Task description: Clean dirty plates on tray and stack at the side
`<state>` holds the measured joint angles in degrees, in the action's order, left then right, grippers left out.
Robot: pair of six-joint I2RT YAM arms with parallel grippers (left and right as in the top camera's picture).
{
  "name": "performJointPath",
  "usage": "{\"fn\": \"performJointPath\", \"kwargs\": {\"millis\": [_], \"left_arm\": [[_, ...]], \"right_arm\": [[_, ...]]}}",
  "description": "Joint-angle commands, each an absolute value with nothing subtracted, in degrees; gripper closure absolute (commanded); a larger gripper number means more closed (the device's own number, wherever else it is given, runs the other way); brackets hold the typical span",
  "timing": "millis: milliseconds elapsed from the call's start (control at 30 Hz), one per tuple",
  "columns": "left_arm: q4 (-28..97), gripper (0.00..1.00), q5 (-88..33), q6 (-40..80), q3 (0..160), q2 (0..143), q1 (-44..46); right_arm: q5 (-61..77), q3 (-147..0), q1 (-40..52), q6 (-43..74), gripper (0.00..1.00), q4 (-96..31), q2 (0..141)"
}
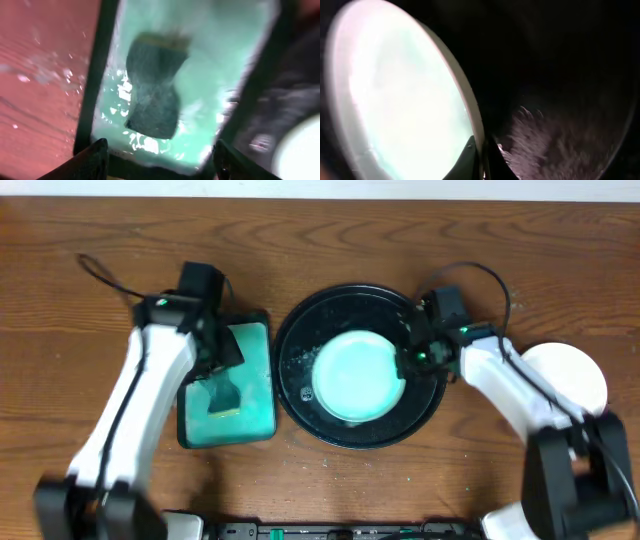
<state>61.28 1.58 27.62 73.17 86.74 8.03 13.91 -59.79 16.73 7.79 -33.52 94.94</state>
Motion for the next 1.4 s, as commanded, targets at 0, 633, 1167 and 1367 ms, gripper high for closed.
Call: {"fn": "performJointPath", "kwargs": {"millis": [0,633,1167,1367], "left_arm": [[61.2,0.32,1.5,27.5,75.3,77.2,7.9],[60.6,0.21,1.5,27.5,75.3,45.5,7.9],[60.8,0.2,1.5,27.5,75.2,45.3,7.9],[60.8,0.2,1.5,27.5,75.2,45.3,7.9]], "right_arm": [[4.5,-63.1,22.9,6.0,0.99,-30.1,86.1],[-7.9,-63.1,48.9,-11.4,0.99,18.4,97.9],[-22.5,-63.1,58.1,-32.1,0.99,23.6,88.9],[-22.5,-63.1,58.2,-34.6,0.99,23.9,88.3]]}}
